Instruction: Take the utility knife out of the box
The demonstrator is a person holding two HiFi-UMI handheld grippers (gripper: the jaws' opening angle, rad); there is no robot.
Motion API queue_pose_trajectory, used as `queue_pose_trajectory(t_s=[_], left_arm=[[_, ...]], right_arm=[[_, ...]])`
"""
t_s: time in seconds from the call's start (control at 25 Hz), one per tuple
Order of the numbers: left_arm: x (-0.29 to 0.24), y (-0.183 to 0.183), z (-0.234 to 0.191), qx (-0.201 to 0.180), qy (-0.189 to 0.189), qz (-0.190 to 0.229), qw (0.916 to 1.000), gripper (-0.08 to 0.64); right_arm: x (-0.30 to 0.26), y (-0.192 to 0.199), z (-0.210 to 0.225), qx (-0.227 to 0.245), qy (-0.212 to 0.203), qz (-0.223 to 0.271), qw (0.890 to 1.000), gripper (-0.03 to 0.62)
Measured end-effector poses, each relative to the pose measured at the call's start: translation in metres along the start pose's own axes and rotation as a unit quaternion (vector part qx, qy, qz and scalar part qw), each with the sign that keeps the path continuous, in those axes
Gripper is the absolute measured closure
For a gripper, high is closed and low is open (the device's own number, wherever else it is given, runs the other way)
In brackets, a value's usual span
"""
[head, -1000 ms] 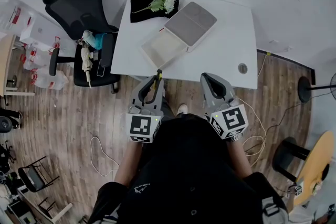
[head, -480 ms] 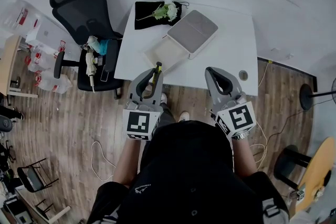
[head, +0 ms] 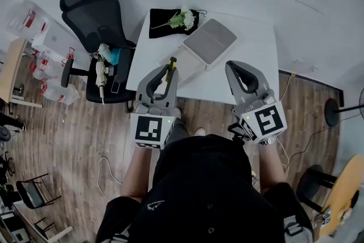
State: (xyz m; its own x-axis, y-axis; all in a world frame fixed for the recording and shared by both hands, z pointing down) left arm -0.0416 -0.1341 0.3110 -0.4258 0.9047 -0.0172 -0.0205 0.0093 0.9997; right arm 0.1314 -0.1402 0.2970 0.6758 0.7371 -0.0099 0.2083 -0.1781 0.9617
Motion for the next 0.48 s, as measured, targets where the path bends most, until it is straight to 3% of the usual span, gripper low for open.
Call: queue_pose_trajectory(t_s=[0.32, 0.48], left_arm=[[-0.007, -0.036, -0.008, -0.023, 0.004, 0.040, 0.9989, 0.499], [-0.004, -0.030, -0.010, -0.023, -0.007, 0.023, 0.9995, 0.499]], right_arm=[[-0.011, -0.029, 0.013, 0.032, 0.003, 0.018, 0.999, 0.588], [-0.012, -0.032, 0.015, 0.033, 0.002, 0.020, 0.999, 0.588]])
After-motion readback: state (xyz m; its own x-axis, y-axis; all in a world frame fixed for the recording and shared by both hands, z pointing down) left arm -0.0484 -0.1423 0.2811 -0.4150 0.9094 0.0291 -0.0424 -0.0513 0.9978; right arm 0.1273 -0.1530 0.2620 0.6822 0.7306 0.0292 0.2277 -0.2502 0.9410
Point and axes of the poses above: the fingertips, and each gripper's own axes: x backward along the fingers, z to its right, y out of its underside, the point moved 4 cm from there along x, backward along the fingers, and after that the axes turned 7 degrees about x, right-handed, at the moved point
